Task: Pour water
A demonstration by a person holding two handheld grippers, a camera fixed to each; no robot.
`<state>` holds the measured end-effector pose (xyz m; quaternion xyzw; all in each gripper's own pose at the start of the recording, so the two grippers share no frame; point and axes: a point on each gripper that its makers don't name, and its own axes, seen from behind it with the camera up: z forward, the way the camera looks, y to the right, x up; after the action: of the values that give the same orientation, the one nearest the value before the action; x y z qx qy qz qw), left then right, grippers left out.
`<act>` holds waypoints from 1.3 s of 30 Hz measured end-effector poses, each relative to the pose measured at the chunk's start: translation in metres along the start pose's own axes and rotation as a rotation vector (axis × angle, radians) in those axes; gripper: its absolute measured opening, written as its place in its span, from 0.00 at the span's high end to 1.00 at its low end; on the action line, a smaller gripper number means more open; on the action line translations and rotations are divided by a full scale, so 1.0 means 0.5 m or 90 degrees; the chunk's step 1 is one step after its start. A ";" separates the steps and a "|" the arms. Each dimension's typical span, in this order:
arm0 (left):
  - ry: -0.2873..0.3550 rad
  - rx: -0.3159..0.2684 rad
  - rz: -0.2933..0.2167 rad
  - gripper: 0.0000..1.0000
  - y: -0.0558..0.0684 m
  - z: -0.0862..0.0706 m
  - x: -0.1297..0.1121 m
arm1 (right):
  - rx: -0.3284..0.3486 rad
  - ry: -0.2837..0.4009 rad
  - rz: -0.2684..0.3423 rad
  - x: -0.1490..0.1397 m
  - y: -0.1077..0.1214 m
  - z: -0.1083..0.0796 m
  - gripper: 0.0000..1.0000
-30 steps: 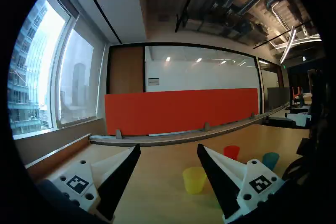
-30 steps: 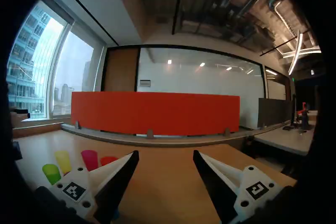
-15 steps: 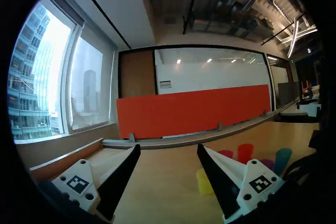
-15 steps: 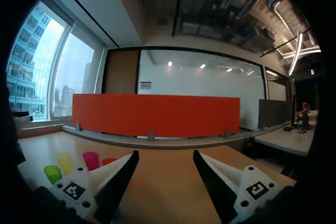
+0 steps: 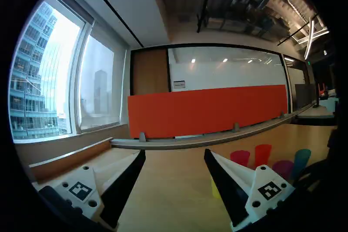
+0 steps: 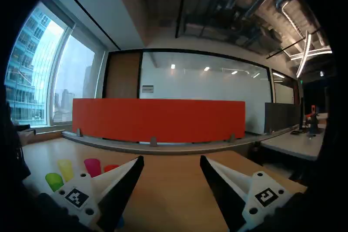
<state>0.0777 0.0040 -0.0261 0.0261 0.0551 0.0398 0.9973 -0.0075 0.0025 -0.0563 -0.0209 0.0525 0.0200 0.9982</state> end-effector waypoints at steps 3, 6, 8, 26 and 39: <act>-0.005 0.002 -0.003 0.00 -0.005 0.002 -0.020 | -0.003 0.001 0.005 0.002 0.004 -0.001 0.00; -0.007 0.001 -0.001 0.00 -0.010 0.004 -0.034 | -0.004 0.000 0.007 0.003 0.005 -0.002 0.00; -0.008 0.001 -0.001 0.00 -0.012 0.005 -0.041 | -0.004 0.000 0.007 0.005 0.004 -0.003 0.00; -0.035 -0.008 -0.024 0.00 -0.018 0.012 -0.106 | -0.005 0.001 0.000 0.015 0.005 -0.004 0.00; -0.054 -0.017 -0.044 0.00 -0.020 0.021 -0.130 | -0.006 0.003 -0.008 0.022 0.004 -0.009 0.00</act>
<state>0.0153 -0.0120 -0.0092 0.0123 0.0132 0.0048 0.9998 0.0027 0.0046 -0.0619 -0.0257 0.0547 0.0138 0.9981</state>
